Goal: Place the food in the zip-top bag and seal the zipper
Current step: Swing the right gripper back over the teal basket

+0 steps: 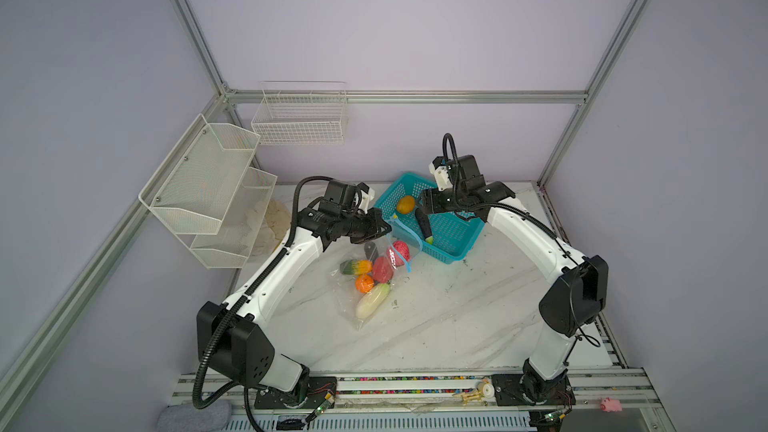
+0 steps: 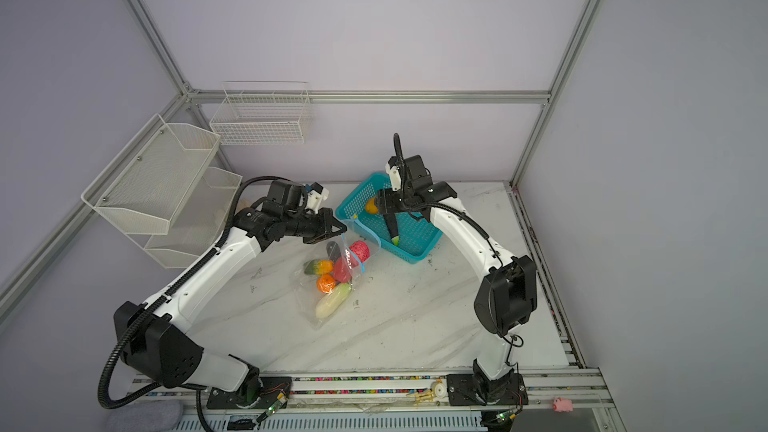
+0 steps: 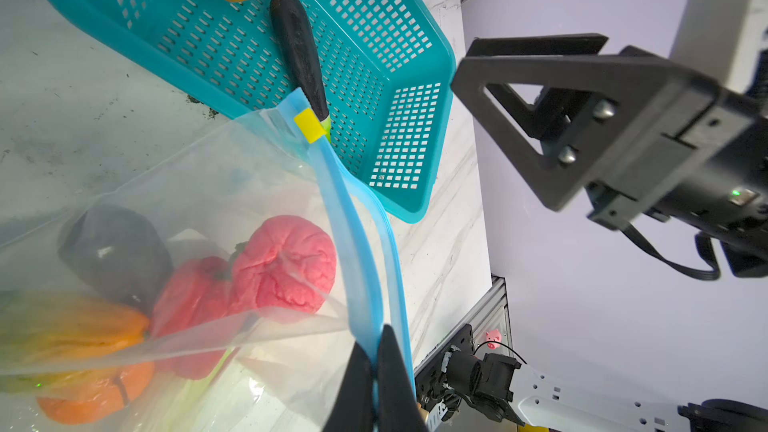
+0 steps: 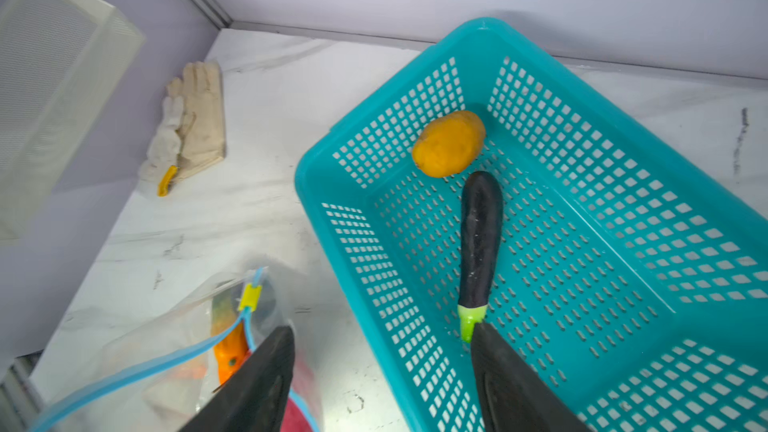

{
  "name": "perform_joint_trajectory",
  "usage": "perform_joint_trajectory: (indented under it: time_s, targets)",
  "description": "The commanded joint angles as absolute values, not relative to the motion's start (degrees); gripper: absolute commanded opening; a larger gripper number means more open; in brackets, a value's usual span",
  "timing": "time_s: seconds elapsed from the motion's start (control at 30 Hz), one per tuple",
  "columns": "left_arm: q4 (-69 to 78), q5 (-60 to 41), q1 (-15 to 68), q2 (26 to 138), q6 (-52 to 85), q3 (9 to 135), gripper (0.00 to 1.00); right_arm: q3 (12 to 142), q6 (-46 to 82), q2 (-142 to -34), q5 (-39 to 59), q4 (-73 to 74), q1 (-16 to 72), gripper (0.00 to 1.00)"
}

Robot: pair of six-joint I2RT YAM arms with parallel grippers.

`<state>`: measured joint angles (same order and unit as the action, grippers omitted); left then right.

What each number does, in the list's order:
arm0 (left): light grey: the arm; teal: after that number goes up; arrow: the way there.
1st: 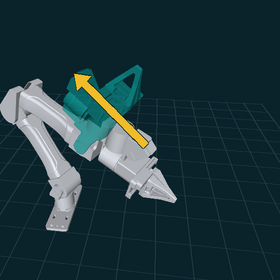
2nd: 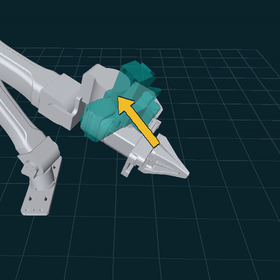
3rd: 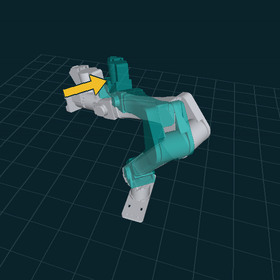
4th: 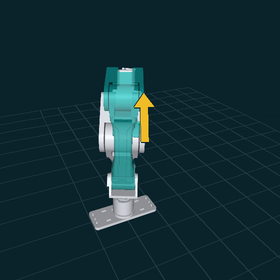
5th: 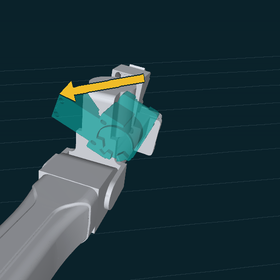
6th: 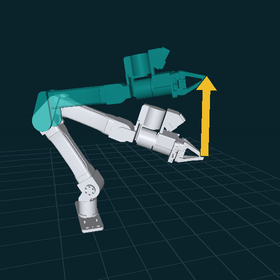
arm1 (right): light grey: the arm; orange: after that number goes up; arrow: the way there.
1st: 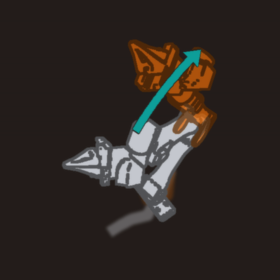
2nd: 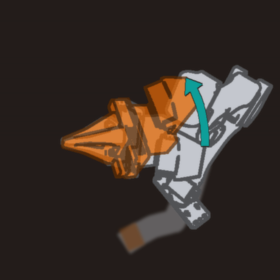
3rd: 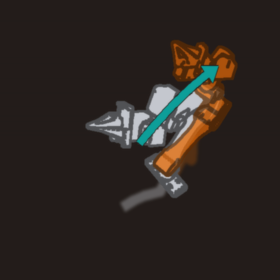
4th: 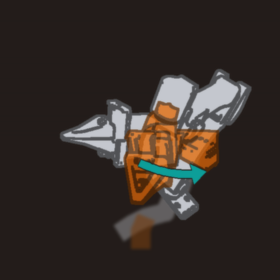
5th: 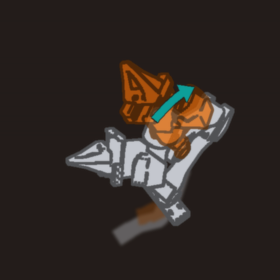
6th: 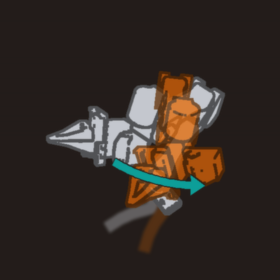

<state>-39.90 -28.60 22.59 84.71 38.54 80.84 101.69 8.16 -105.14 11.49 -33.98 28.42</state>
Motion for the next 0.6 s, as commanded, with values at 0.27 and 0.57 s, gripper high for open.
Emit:
perform_joint_trajectory:
  time_s: [0.27, 0.57]
  targets:
    - [-37.07, -30.65, 22.85, 82.69, 39.2, 78.77, 0.0, 105.02, 5.01, -119.62, 3.52, -30.59, 27.13, 0.68]
    - [-37.27, -30.63, 22.76, 82.85, 39.62, 78.55, 0.0, 106.56, 4.74, -126.99, 1.67, -28.28, 27.03, 0.68]
